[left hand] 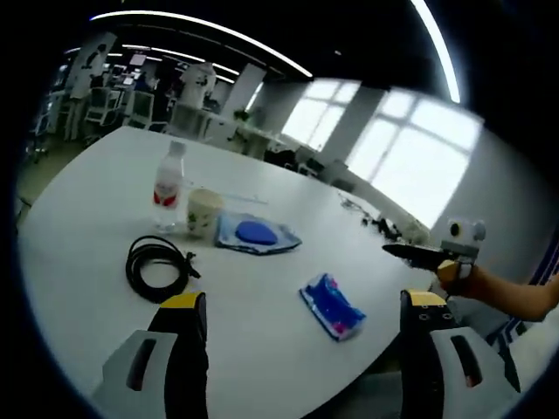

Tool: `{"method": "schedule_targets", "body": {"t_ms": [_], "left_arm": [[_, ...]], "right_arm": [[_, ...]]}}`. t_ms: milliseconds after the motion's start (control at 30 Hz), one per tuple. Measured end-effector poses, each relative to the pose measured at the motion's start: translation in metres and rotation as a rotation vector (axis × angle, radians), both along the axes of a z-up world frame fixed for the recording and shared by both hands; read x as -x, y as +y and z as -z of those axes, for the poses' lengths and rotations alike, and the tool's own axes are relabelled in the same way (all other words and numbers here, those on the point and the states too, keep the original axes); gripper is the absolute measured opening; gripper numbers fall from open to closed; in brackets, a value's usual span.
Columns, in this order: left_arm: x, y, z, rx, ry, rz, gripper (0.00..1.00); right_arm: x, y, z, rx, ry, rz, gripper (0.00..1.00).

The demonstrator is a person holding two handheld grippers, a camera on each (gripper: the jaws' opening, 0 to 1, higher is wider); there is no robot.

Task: Arrange the tabletop items into an orderly group along one side of the table until the central work area is clear of visible clutter.

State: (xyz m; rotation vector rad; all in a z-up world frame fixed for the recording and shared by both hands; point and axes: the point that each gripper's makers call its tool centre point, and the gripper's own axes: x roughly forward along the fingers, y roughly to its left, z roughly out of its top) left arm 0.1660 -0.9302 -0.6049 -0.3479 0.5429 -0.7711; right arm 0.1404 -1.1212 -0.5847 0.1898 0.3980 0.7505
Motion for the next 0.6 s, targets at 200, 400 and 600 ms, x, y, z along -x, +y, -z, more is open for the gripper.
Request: {"method": "schedule_targets", "body": {"t_ms": [200, 400, 600], "left_arm": [[0.005, -0.016, 0.012, -0.003, 0.015, 0.051, 0.90], [0.009, -0.022, 0.021, -0.016, 0.018, 0.089, 0.90], [0.006, -0.020, 0.026, -0.076, 0.001, 0.149, 0.88]], "right_arm": [[0.018, -0.021, 0.008, -0.025, 0.017, 0.072, 0.99], [0.026, -0.027, 0.012, 0.002, 0.034, 0.102, 0.98], [0.028, -0.021, 0.019, 0.041, 0.037, 0.161, 0.95]]}}
